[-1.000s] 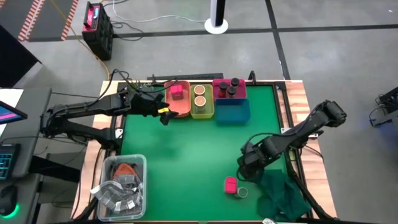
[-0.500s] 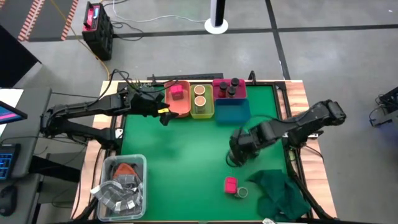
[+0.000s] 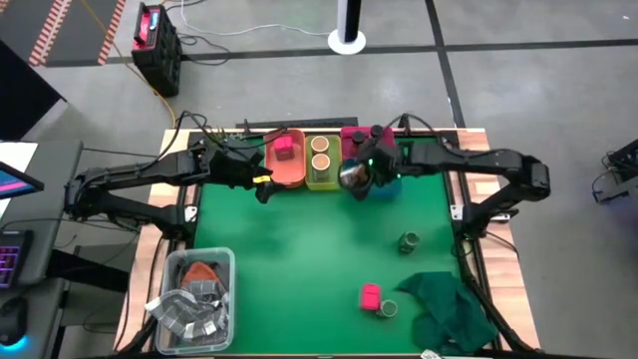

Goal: Sort spices by type
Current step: Put the brown seasoning bottle into the yellow bin

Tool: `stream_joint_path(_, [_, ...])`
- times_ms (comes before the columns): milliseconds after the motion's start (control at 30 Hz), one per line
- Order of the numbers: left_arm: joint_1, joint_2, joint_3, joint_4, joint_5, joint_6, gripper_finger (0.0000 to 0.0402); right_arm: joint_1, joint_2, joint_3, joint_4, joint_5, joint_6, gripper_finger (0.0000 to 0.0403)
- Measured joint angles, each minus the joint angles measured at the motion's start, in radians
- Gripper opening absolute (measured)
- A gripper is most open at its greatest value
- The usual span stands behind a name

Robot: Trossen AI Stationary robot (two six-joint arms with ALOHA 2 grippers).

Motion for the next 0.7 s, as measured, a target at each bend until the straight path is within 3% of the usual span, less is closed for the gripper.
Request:
stream_joint_path(300, [0.0, 0.0, 0.0, 0.05, -0.004, 0.075, 0.0357, -0.108, 0.028, 0.002, 0.134, 0.0, -0.149, 0.0305])
stream_joint_path(433, [-0.004, 0.0, 0.0, 0.116, -0.016, 0.124, 0.0357, -0.121, 0.115, 0.004, 0.231, -0.009, -0.206, 0.0308])
stream_joint_path(700, [-0.021, 0.0, 0.0, 0.122, -0.006, 0.126, 0.0357, -0.142, 0.272, 0.126, 0.186, -0.008, -0.259, 0.0311])
